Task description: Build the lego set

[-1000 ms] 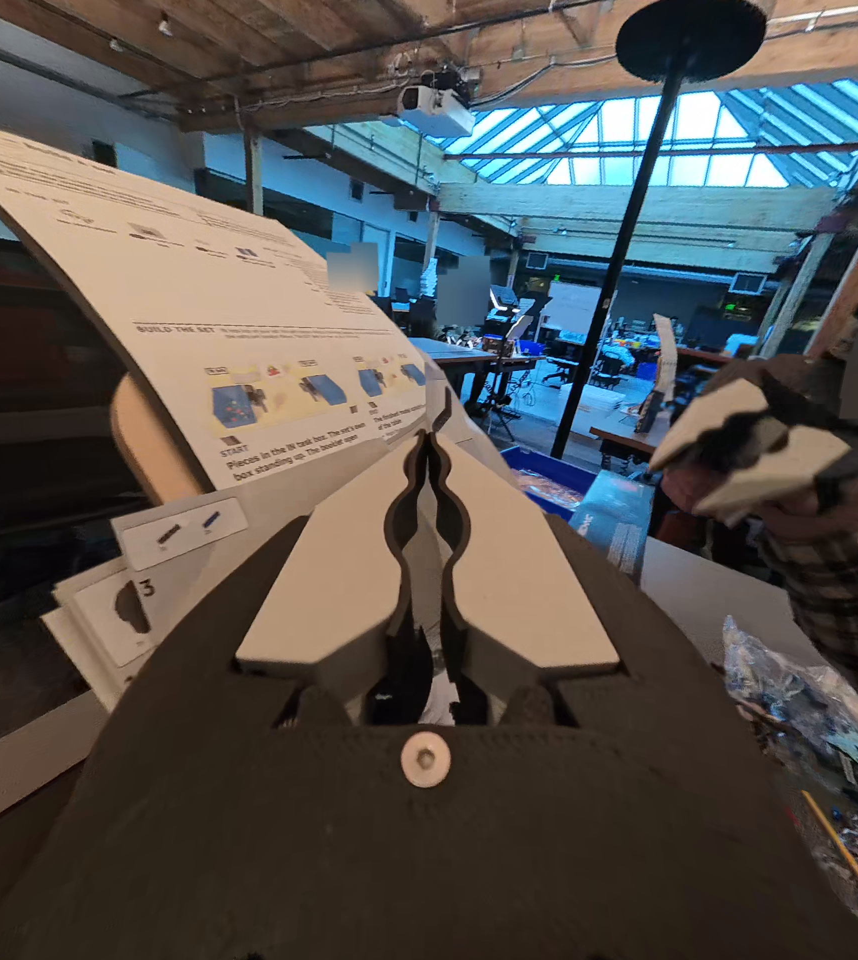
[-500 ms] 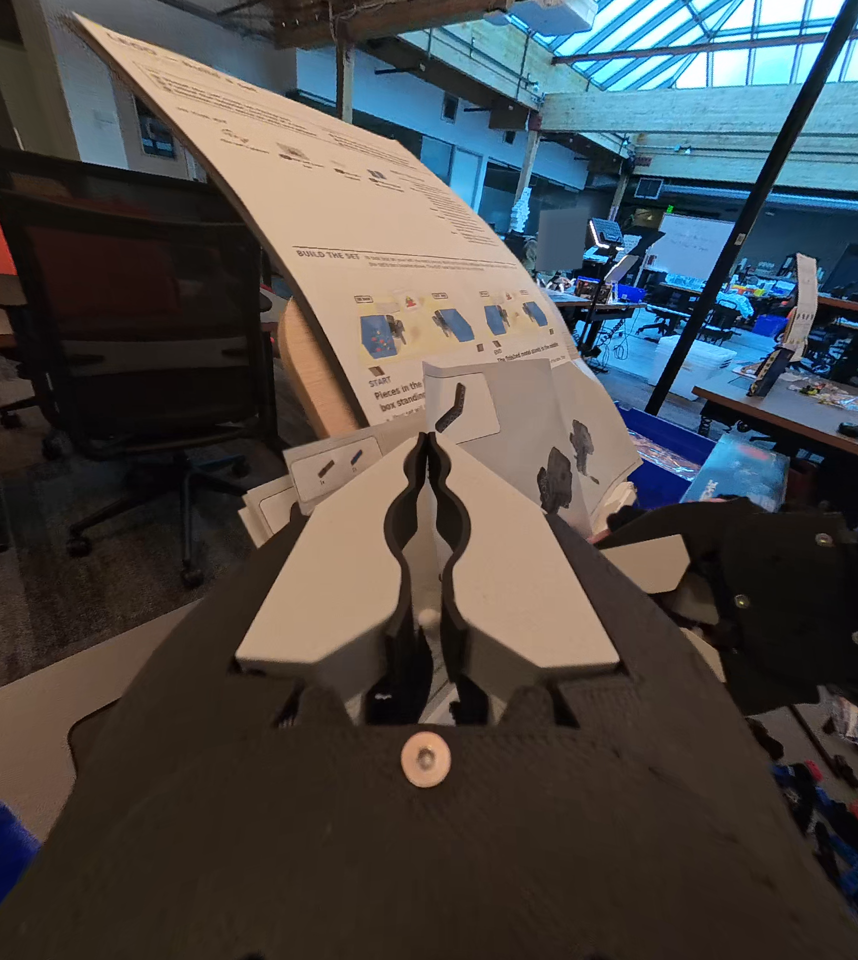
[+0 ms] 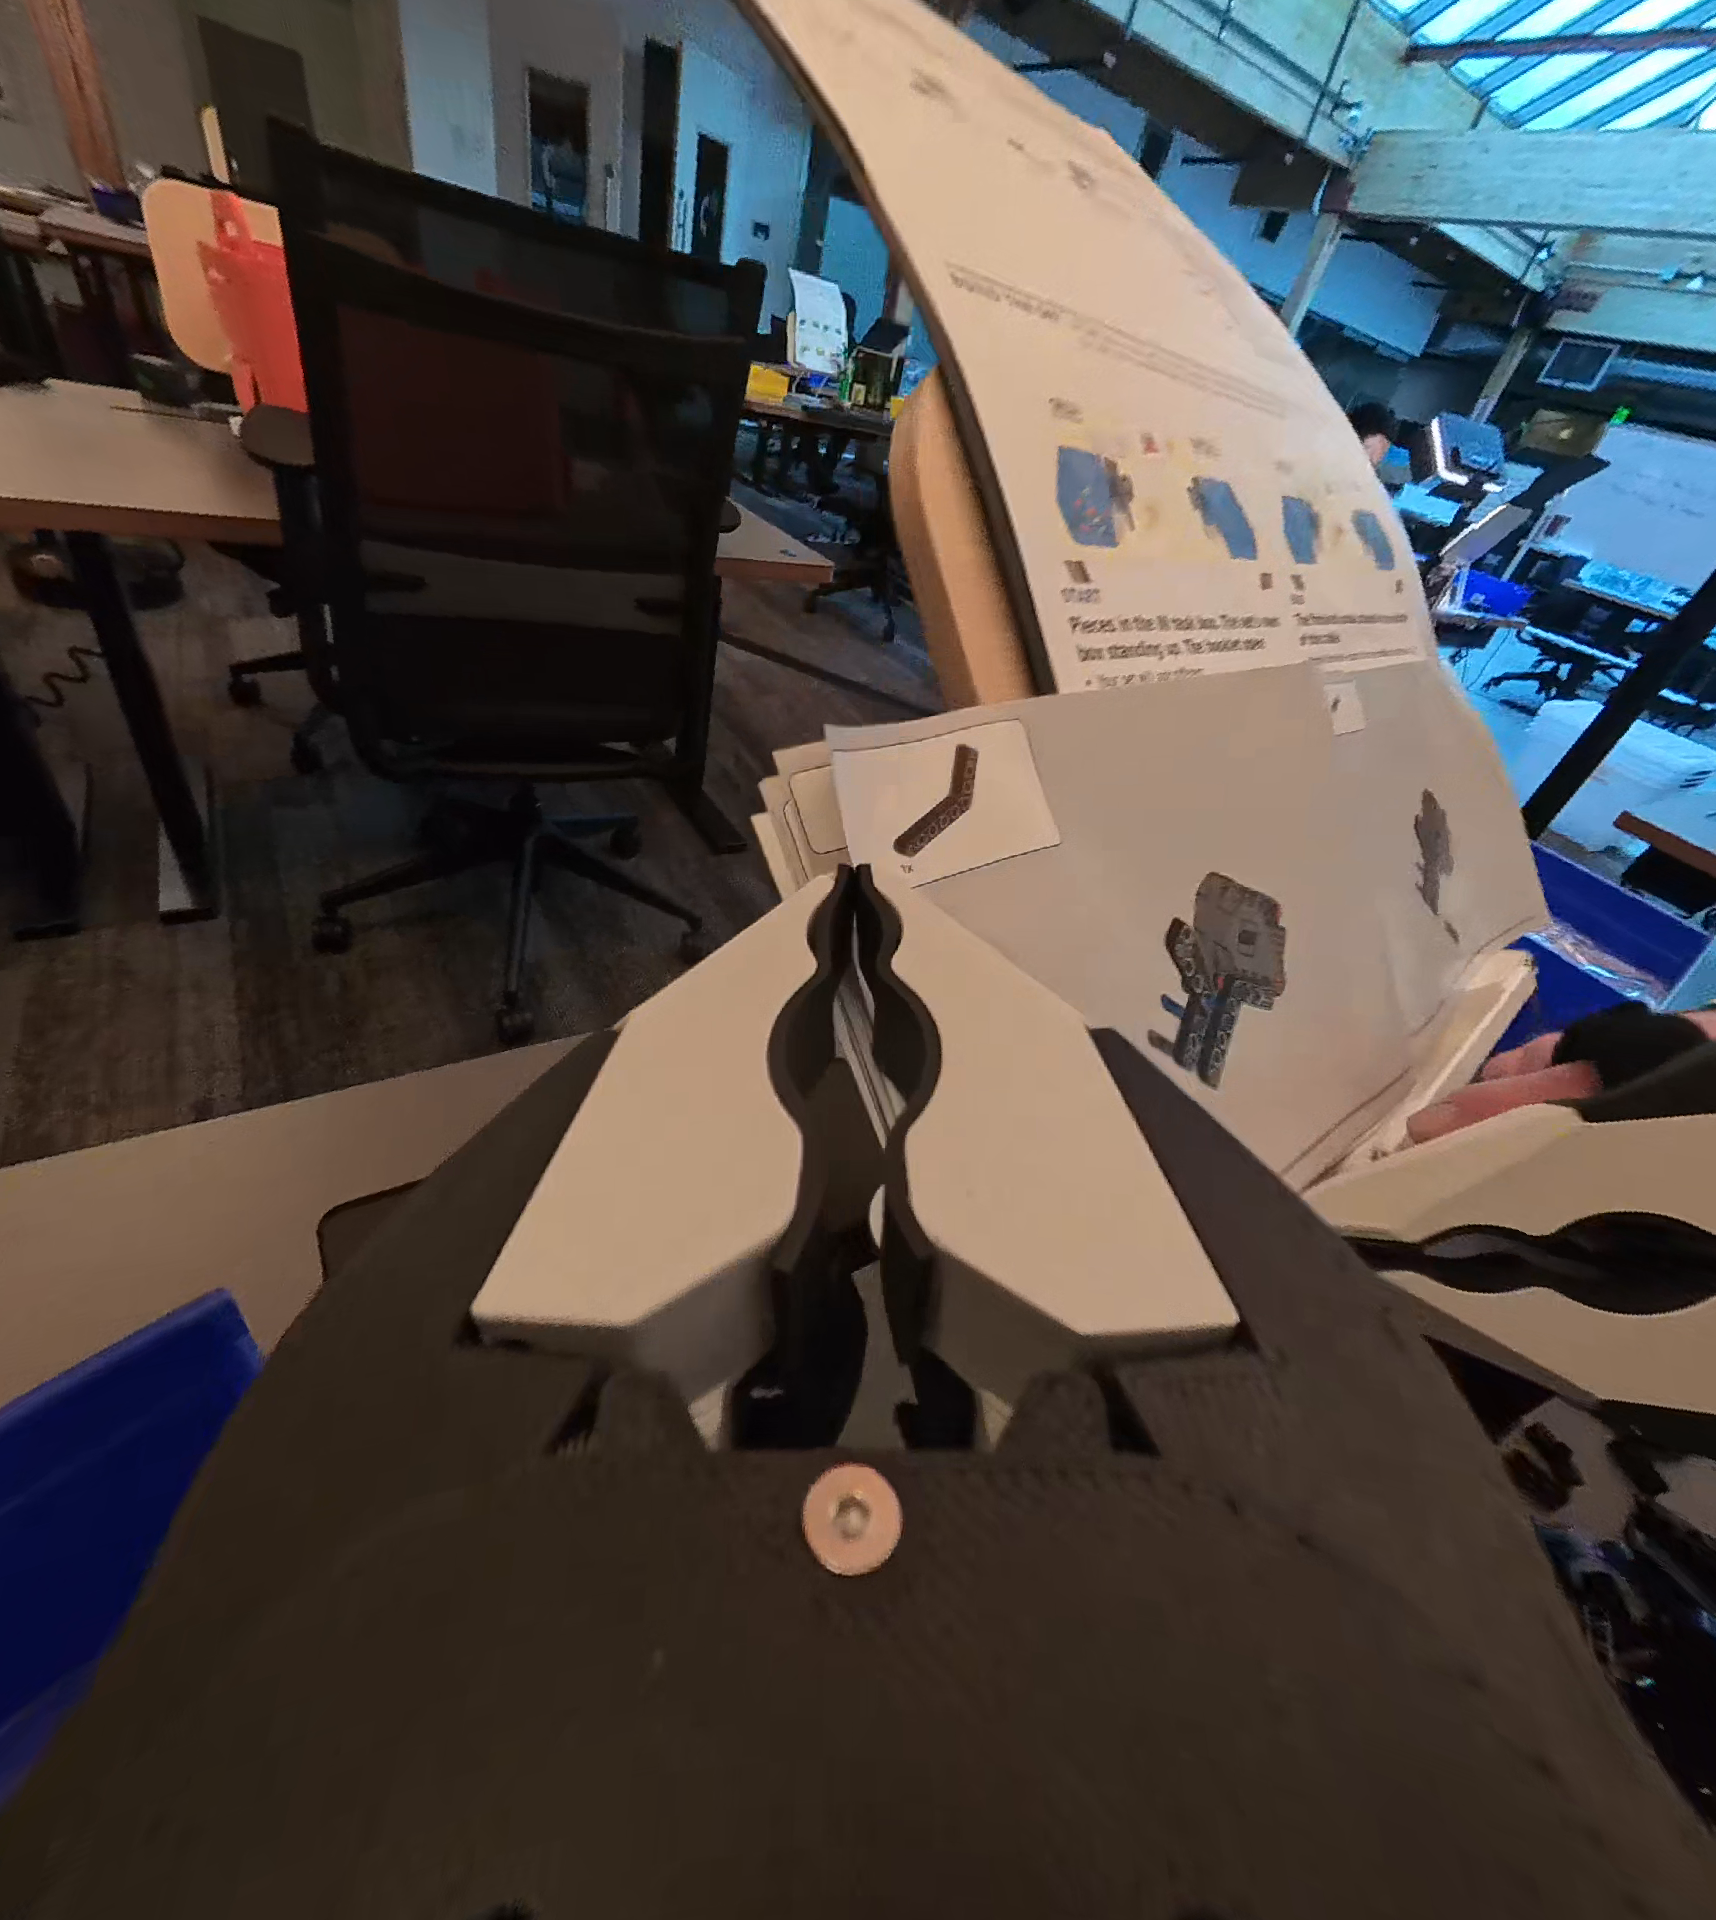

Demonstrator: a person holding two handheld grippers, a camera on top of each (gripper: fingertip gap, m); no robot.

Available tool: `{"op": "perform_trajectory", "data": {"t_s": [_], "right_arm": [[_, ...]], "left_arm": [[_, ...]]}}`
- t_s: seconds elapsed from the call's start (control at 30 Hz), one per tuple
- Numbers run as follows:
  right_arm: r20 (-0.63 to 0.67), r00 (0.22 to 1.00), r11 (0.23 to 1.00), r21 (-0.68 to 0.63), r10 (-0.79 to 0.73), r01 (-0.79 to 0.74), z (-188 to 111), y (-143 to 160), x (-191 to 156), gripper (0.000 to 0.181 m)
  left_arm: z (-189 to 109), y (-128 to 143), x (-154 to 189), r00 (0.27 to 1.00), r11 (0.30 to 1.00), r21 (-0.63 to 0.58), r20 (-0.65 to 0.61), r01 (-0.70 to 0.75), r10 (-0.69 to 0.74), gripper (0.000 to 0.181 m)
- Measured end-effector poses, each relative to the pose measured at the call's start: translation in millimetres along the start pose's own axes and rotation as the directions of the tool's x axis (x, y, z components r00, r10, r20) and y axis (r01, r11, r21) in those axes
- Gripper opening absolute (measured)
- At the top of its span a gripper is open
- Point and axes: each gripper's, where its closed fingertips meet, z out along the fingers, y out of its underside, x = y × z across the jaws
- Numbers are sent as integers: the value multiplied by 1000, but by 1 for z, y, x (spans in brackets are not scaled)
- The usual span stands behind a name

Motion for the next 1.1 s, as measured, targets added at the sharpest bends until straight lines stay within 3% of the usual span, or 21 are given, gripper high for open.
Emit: {"op": "perform_trajectory", "data": {"t_s": [0.2,0.47,0.63,0.83,0.9,1.03,1.1], "right_arm": [[-13,995,993,68,94,-93,-3,-3,3,0],[7,996,990,108,88,-88,-10,-4,1,0],[8,972,963,131,235,-234,-12,-5,9,0],[-66,924,926,52,377,-375,-7,0,18,0],[-62,930,931,-5,363,-364,-6,3,15,0],[-35,926,925,-52,376,-377,-13,2,11,30],[-50,926,925,-55,374,-376,-24,1,16,43]], "left_arm": [[0,1,-2,1000,999,30,1,14,-14,0],[4,7,0,999,999,24,-31,26,-25,0],[-1,12,-1,999,999,31,-13,37,-36,0],[-10,16,-2,999,999,29,1,43,-43,0],[-14,17,-2,999,999,20,14,29,-29,0],[-30,7,-6,997,1000,31,77,-2,0,39],[-45,-3,-1,995,999,46,92,-28,23,43]]}}
